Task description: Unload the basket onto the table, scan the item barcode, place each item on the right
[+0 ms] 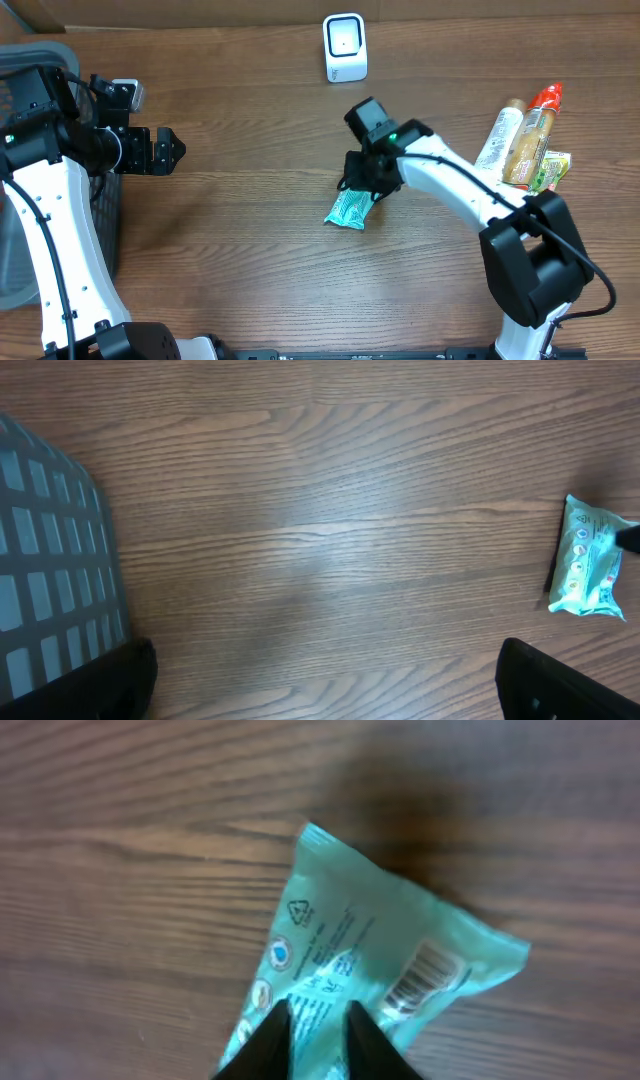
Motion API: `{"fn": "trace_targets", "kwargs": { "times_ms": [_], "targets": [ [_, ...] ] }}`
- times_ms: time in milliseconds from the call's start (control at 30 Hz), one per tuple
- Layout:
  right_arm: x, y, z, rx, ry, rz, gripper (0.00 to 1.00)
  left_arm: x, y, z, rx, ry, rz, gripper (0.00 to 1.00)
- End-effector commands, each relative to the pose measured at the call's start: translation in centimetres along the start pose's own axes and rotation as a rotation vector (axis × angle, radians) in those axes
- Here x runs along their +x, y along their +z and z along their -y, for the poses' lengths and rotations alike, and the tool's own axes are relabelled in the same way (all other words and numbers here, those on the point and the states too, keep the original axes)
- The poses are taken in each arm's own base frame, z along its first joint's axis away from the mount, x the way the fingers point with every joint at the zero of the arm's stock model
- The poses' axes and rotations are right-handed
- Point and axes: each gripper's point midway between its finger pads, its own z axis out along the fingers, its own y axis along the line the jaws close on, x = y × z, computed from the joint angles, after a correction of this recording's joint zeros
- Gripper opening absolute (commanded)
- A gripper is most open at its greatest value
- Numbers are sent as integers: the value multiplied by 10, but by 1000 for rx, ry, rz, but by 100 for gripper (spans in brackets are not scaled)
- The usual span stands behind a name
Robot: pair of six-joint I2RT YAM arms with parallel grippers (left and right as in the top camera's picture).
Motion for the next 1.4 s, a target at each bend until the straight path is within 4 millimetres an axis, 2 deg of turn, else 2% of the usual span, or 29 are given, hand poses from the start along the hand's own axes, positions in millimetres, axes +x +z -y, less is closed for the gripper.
{"fn": "trace_targets", "kwargs": {
  "times_ms": [0,67,233,400,600,633,700,867,967,1100,1167,1233,1367],
  "targets": [
    [8,11,12,41,143,7,9,-2,3,3,14,28,1,99],
    [11,15,19,64,183,10,4,-2,3,3,14,28,1,100],
    [12,21,28,70,222,10,4,-2,3,3,14,28,1,99],
    [16,32,30,59,236,-35,35,-2,3,3,14,27,1,100],
    [13,37,30,-21,225,-95,62,-2,3,3,14,27,1,100],
    [11,36,28,-46,209,-98,68,-2,3,3,14,27,1,99],
    [5,32,21,-92,156,-98,73,-2,3,3,14,27,1,100],
    [-23,3,-4,-151,-69,-24,75,-2,3,3,14,27,1,99],
    [-44,-28,-19,-158,-184,43,75,-2,3,3,14,27,1,100],
    [-58,-62,-28,-138,-326,92,75,-2,3,3,14,27,1,100],
    [-51,-68,-27,-122,-365,62,74,-2,3,3,14,27,1,100],
    [-40,-65,-20,-89,-358,19,73,-2,3,3,14,27,1,100],
    [-12,-51,17,117,-159,-59,73,-2,3,3,14,27,1,100]
  ]
}}
